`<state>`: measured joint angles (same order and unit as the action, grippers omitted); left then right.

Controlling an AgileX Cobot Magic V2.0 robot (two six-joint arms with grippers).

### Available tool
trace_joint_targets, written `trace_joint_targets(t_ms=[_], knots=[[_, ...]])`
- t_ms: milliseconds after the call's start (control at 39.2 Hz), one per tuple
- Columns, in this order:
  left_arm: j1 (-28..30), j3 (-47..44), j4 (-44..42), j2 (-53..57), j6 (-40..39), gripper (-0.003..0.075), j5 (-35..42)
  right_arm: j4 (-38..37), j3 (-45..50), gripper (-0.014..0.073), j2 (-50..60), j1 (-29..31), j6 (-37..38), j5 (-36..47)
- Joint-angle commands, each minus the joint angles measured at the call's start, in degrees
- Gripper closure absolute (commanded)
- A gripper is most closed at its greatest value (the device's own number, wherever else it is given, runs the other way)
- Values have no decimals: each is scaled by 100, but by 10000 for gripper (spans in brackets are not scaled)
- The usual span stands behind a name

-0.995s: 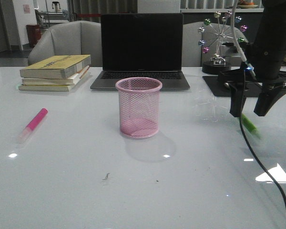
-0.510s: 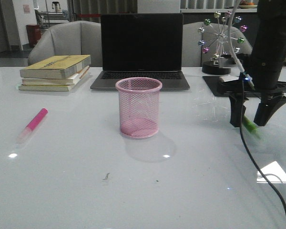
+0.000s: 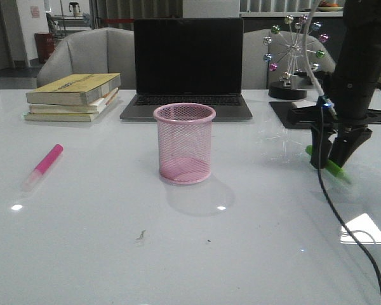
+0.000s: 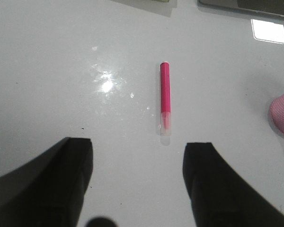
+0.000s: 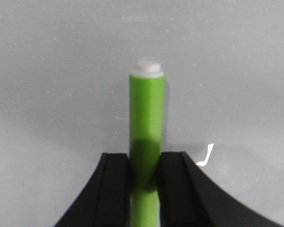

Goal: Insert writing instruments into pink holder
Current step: 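Close the right gripper on the green highlighter and lift it upright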

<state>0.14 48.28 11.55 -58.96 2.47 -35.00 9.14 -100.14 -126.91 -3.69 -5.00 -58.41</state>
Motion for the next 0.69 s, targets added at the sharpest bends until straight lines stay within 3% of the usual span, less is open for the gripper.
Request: trace_joint_targets(t_ms=[0, 485, 664], knots=[[3, 213, 86, 71, -6, 243, 332, 416, -131, 566, 666, -58, -82, 507], [3, 213, 76, 71, -6, 243, 332, 531, -74, 566, 2381, -768, -596, 2138], [3, 213, 76, 71, -6, 243, 332, 544, 586, 566, 2791, -1234, -924, 3209]])
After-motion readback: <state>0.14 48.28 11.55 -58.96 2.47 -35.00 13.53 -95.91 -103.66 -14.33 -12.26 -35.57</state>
